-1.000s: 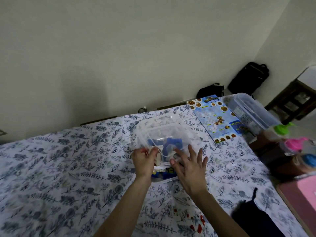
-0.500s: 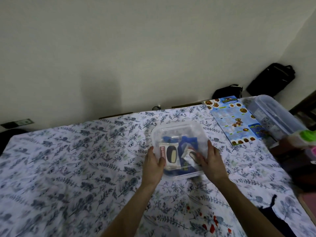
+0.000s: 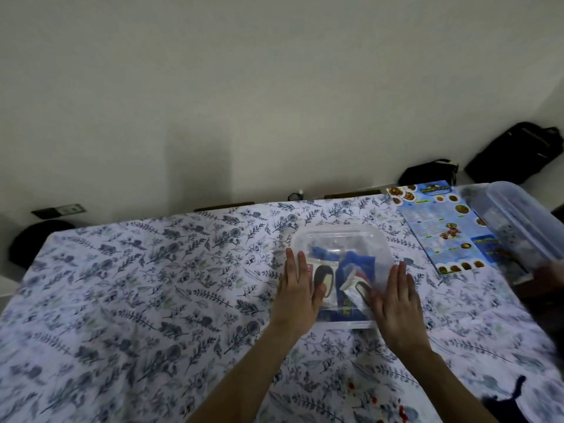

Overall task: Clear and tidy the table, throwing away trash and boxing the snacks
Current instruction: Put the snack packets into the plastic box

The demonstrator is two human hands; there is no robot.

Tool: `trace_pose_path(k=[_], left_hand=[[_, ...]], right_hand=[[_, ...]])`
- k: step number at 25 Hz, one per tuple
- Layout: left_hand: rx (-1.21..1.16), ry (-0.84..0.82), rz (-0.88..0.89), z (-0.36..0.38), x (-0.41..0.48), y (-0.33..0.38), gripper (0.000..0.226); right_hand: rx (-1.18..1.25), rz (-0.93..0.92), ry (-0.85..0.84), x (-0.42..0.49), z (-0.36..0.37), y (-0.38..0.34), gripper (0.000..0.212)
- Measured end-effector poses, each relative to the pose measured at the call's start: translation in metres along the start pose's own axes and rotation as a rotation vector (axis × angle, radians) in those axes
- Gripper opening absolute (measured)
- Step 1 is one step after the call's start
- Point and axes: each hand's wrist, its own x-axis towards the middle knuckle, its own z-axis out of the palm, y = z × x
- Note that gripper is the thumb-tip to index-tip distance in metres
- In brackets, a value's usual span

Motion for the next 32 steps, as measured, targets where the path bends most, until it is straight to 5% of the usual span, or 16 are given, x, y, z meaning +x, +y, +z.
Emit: trace_pose_path(k=[4, 11, 15, 21, 28, 32], left_hand=[[-0.009, 0.071, 0.033, 0.010, 0.000, -0.005, 0.079], [0.060, 0.012, -0.063, 0.011, 0.050, 0.017, 0.074], [0.234, -0.029, -0.088, 0.016, 0.061, 0.031, 0.075], [0.308, 0.155, 0.199, 0.040, 0.040, 0.049, 0.078], [0.461, 0.080, 0.189, 0.038, 0.064, 0.074, 0.073], [0.376, 0.121, 0.614, 0.050, 0.026, 0.085, 0.051]], right_hand=[[0.002, -0.106, 0.042, -0.004, -0.003, -0.001, 0.069], [-0.102, -0.165, -0.086, 0.060, -0.018, 0.021, 0.074], [-0.156, -0.044, -0.063, 0.067, -0.023, 0.024, 0.059], [-0.026, -0.128, 0.053, 0.009, -0.011, 0.028, 0.070], [0.000, -0.094, -0.027, 0.025, -0.024, 0.051, 0.068], [0.127, -0.087, 0.012, -0.029, -0.040, 0.086, 0.062]])
